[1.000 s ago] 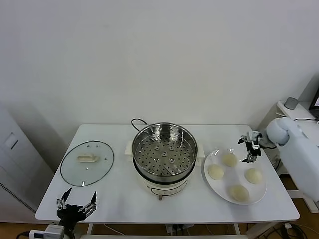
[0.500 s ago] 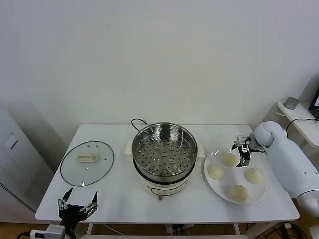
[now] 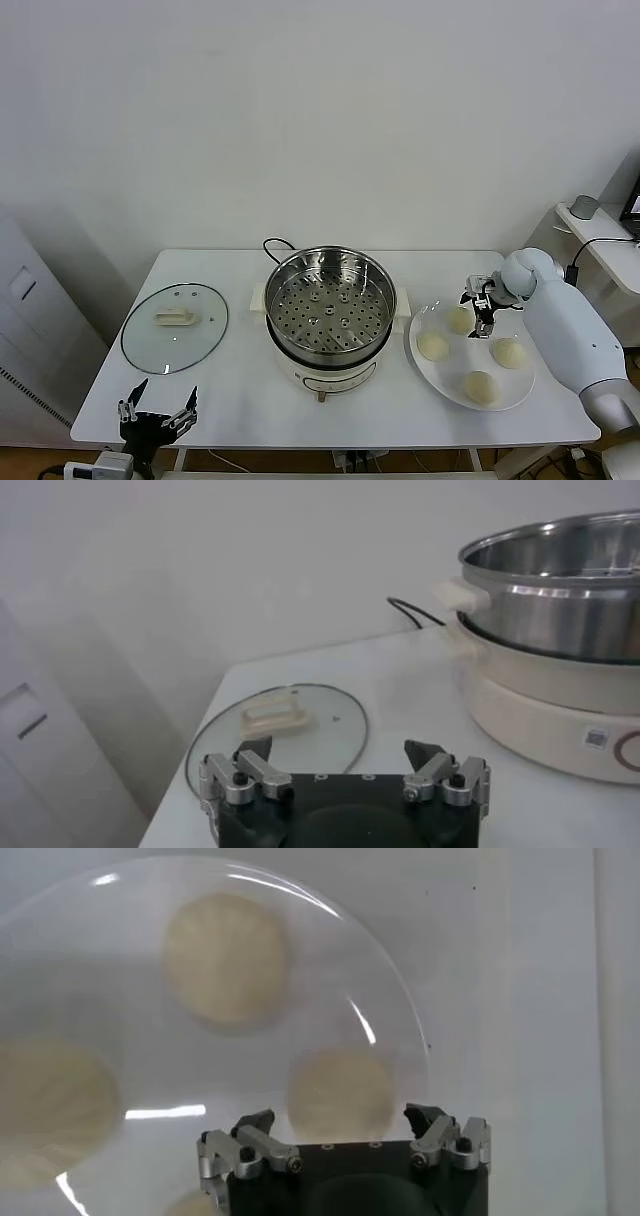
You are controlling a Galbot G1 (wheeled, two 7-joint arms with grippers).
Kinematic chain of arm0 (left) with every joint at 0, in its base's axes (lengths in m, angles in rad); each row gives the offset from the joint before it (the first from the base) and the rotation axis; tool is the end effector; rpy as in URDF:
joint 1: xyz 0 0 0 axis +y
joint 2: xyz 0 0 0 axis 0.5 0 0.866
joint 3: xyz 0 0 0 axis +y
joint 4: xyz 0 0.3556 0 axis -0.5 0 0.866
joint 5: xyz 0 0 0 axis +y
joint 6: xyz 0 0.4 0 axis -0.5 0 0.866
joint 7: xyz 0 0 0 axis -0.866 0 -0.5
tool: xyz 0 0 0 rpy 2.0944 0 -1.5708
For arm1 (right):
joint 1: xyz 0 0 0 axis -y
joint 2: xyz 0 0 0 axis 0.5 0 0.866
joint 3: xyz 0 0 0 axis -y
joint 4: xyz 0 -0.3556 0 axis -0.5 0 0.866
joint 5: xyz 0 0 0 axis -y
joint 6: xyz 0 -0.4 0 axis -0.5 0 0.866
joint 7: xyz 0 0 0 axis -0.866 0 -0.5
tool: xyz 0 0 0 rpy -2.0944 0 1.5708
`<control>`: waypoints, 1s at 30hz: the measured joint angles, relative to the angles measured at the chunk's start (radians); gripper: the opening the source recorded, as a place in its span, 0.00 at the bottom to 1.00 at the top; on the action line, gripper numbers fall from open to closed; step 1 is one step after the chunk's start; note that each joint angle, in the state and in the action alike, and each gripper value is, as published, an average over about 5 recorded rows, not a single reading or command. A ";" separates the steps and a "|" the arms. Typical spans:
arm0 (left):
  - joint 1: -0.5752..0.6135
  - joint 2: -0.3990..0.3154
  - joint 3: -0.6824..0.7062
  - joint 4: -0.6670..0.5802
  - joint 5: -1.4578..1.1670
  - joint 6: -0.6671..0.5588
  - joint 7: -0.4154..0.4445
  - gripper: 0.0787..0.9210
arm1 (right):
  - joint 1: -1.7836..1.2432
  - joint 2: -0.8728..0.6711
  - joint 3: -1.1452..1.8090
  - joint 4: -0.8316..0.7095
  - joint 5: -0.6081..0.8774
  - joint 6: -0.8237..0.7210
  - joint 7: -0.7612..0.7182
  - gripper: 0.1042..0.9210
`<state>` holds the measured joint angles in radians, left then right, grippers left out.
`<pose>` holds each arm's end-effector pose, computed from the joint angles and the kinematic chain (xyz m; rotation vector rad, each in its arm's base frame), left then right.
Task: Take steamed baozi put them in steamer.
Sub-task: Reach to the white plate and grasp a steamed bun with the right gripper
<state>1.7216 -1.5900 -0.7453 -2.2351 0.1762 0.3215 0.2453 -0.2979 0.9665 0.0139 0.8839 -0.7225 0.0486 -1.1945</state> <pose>0.1711 0.0672 -0.2780 -0.0145 -2.7491 -0.3091 0.5976 -0.2220 -0.2460 1.0949 -1.4972 1.3747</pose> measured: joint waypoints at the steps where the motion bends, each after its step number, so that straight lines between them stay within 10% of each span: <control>1: 0.000 0.000 0.001 0.001 0.000 0.000 0.000 0.88 | 0.001 0.002 0.000 -0.003 -0.002 0.000 0.001 0.88; 15: -0.002 -0.001 0.004 0.007 0.002 -0.001 0.000 0.88 | 0.009 0.020 0.003 -0.040 -0.008 0.000 0.006 0.87; 30: -0.009 -0.001 0.007 0.013 0.004 -0.002 -0.001 0.88 | 0.033 0.012 -0.005 -0.055 0.015 -0.003 -0.008 0.46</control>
<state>1.7124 -1.5908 -0.7383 -2.2217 0.1804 0.3197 0.2446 -0.2645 0.9787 0.0087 0.8290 -0.7076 0.0455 -1.2025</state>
